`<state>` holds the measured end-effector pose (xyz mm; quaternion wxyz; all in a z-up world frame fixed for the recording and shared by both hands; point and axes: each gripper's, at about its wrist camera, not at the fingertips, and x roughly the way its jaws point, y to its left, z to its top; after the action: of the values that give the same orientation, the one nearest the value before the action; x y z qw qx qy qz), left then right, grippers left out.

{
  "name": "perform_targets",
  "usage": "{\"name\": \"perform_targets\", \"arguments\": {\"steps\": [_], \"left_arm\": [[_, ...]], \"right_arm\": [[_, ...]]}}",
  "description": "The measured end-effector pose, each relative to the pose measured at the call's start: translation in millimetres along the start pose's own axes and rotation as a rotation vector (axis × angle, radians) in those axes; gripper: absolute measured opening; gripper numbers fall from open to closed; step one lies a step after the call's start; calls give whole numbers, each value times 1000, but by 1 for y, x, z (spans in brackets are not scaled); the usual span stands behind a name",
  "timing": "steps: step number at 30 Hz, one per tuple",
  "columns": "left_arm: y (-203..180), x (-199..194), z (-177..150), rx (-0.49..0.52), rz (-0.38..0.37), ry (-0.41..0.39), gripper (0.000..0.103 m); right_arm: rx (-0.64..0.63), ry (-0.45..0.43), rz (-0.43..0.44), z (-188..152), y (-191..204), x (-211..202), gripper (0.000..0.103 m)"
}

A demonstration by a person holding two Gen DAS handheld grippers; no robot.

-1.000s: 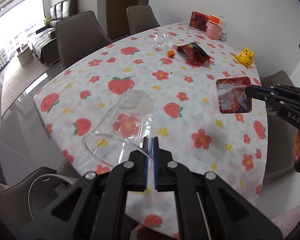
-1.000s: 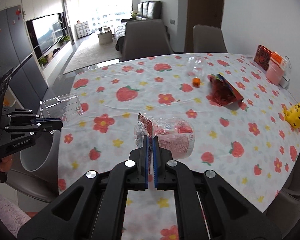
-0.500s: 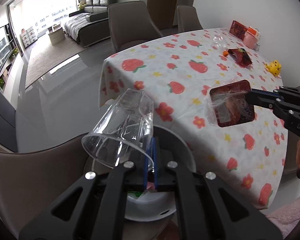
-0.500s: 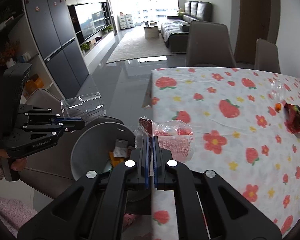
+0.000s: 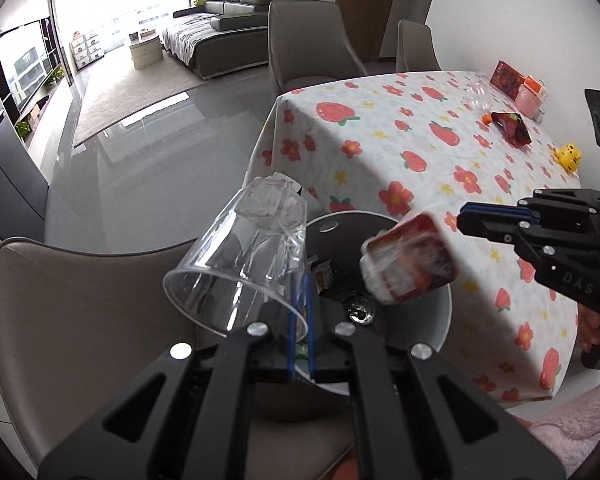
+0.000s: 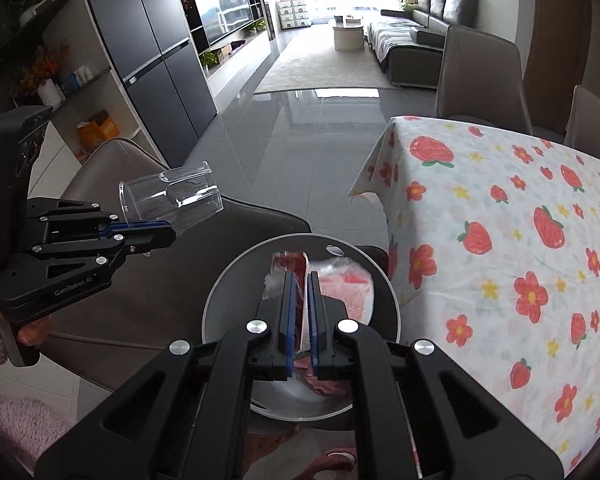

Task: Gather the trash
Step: 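Open the right tool over the bin while the left tool releases the clear cup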

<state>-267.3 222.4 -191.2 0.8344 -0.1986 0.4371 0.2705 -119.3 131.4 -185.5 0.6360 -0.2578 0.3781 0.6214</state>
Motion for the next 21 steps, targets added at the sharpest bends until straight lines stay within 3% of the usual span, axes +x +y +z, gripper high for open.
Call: {"name": "perform_targets", "arguments": {"steps": [7,16,21], "left_arm": [[-12,10,-5,36,-48,24,5],[-53,38,-8,148,-117,94,5],[-72,56,-11,227,-72,158,14]], "right_arm": [[-3,-1,-31,-3,5,-7,6],[34,-3,-74,-14,-6,-21,6],[63,-16,-97,-20,-21,-32,8]]}}
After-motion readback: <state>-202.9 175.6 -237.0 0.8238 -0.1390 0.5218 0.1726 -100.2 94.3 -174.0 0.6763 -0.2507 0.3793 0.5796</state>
